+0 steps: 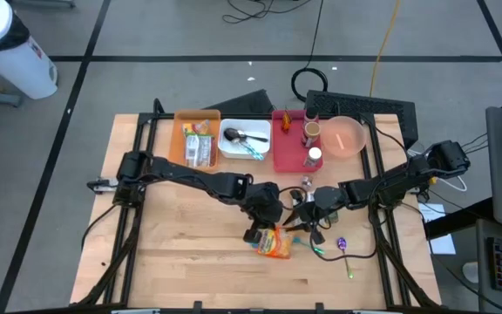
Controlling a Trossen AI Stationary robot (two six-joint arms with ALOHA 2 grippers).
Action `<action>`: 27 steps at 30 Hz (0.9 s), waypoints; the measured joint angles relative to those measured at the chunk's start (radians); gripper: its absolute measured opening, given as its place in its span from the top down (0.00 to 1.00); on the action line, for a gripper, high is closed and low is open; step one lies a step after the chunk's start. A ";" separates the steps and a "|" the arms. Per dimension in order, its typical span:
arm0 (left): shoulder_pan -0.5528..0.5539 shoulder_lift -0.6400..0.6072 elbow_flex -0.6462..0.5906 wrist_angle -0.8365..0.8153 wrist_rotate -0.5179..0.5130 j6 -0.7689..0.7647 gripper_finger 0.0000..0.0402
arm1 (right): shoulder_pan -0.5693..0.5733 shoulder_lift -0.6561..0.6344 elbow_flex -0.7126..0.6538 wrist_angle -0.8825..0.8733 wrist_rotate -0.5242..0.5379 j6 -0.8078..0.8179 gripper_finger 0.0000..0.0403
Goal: Pick & Place Food Item
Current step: Put the orange noodle pack into the orange bin
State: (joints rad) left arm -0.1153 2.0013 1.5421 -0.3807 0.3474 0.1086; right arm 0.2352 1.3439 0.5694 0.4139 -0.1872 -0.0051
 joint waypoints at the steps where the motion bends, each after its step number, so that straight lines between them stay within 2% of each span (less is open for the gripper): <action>1: -0.004 -0.011 0.000 -0.017 -0.008 0.004 0.99 | 0.001 -0.007 0.000 -0.005 0.000 -0.003 0.75; 7: -0.040 -0.116 0.000 -0.116 -0.083 0.021 1.00 | 0.002 -0.077 0.000 0.001 0.000 -0.046 0.56; 13: -0.084 -0.218 0.000 -0.253 -0.193 0.016 1.00 | 0.002 -0.195 0.000 0.005 0.001 -0.091 0.45; 18: -0.105 -0.300 0.000 -0.421 -0.361 -0.051 1.00 | 0.002 -0.257 0.000 -0.007 0.002 -0.094 0.42; 27: -0.071 -0.457 0.000 -0.653 -0.639 -0.144 1.00 | 0.002 -0.249 0.000 -0.012 0.008 -0.116 0.44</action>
State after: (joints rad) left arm -0.1868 1.5444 1.5421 -1.0339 -0.2913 -0.0349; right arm 0.2367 1.0946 0.5689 0.4024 -0.1791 -0.1207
